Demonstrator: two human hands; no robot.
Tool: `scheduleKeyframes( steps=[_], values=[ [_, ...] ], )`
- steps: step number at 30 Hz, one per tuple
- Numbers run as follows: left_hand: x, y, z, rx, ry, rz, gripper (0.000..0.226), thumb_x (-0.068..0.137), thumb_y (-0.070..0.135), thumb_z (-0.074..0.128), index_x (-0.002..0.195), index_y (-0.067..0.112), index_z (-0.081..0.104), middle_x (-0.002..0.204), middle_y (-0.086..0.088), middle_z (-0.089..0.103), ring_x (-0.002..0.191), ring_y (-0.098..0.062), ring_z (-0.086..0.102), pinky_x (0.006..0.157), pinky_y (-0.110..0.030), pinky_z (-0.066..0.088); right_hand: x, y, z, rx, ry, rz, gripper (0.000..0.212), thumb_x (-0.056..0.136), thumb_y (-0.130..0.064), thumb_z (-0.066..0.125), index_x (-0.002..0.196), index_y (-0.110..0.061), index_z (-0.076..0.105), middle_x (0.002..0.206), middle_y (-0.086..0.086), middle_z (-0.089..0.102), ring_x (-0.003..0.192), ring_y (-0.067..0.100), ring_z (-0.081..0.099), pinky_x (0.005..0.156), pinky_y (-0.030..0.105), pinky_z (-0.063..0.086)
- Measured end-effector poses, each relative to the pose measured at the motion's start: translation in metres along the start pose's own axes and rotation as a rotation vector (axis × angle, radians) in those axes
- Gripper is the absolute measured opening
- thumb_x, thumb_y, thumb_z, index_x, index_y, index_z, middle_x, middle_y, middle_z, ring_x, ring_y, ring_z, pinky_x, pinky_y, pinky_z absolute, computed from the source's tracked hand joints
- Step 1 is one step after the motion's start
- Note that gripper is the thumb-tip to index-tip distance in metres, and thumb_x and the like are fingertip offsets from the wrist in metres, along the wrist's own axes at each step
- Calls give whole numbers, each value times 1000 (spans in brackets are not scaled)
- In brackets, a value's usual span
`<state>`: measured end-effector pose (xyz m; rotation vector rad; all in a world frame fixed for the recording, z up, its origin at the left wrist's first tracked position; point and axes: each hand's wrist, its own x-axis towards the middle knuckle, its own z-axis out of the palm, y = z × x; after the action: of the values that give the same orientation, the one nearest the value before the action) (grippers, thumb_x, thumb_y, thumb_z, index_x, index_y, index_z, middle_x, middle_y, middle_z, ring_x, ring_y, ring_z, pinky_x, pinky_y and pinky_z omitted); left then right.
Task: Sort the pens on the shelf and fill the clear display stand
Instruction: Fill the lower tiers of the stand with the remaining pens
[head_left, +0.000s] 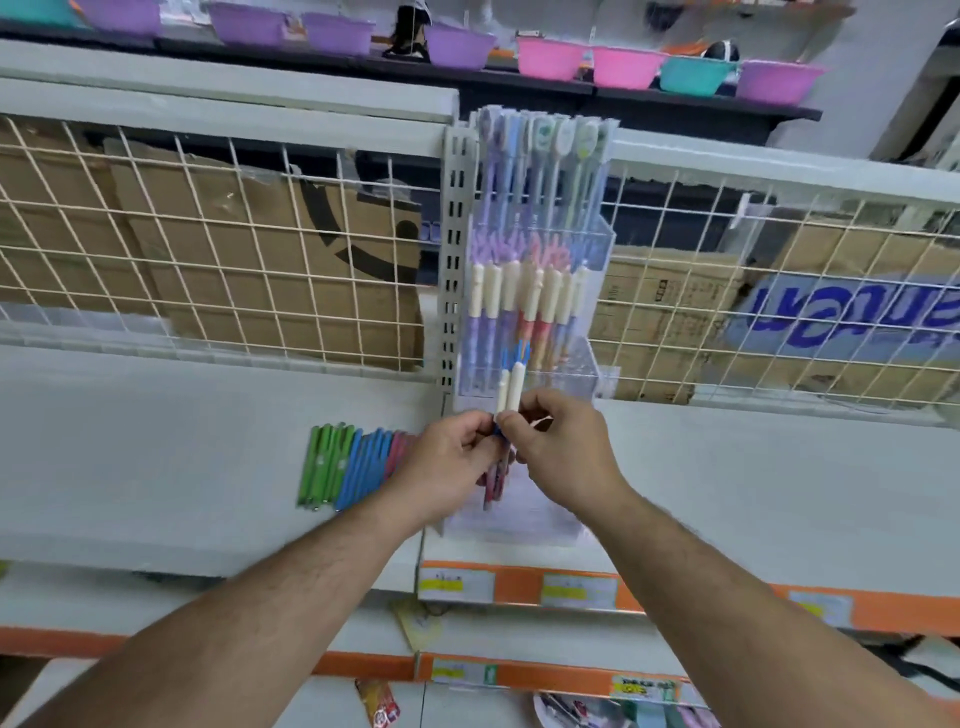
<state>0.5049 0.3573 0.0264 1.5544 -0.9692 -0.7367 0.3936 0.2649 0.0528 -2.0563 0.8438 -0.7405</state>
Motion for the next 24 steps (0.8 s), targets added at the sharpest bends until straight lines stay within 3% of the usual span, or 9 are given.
scheduleKeyframes(
  steps=[3,6,10,13,15,18,24],
  values=[
    [4,10,30,-61,1,-4,16,103,5,48,96,7,62,69,-2,71,68,-23,69,67,-38,59,3,13,-30,7,-3,-37,25,93,-22,69,69,-28,62,68,-5,67,65,20,70,63,32,52],
    [8,13,52,-29,30,-1,12,101,20,51,99,16,62,79,-8,72,75,-35,69,75,-47,56,7,25,-53,67,5,-60,23,96,-26,64,74,-22,57,68,4,69,65,28,70,62,43,55],
    [11,10,67,-3,107,-26,12,103,14,50,99,13,61,78,-2,71,66,-16,66,62,-30,53,18,25,-85,192,20,-34,19,101,-18,57,87,-6,55,75,14,71,58,23,70,52,39,54],
    [12,6,71,-104,135,-63,14,104,9,46,106,10,61,84,-13,68,74,-27,69,65,-32,56,31,12,-106,245,70,-33,17,100,-10,55,94,5,56,78,20,69,57,23,67,48,37,54],
    [14,3,69,-125,155,-71,18,104,8,46,109,13,62,86,-12,65,74,-24,69,67,-29,57,43,3,-116,271,112,-37,11,99,-7,55,95,3,58,78,21,68,59,25,66,47,38,54],
    [16,0,66,-117,115,-89,22,103,7,48,112,18,65,87,-8,65,79,-22,69,76,-30,58,61,-8,-119,225,153,-55,8,98,-9,55,93,-11,61,75,12,70,66,31,70,56,49,60],
    [17,-5,59,-129,36,-98,31,99,-2,51,112,21,67,90,-8,67,86,-22,71,82,-36,56,86,-9,-102,74,176,-63,15,95,-21,57,83,-30,59,74,-6,71,77,21,72,73,54,59]
  ],
)
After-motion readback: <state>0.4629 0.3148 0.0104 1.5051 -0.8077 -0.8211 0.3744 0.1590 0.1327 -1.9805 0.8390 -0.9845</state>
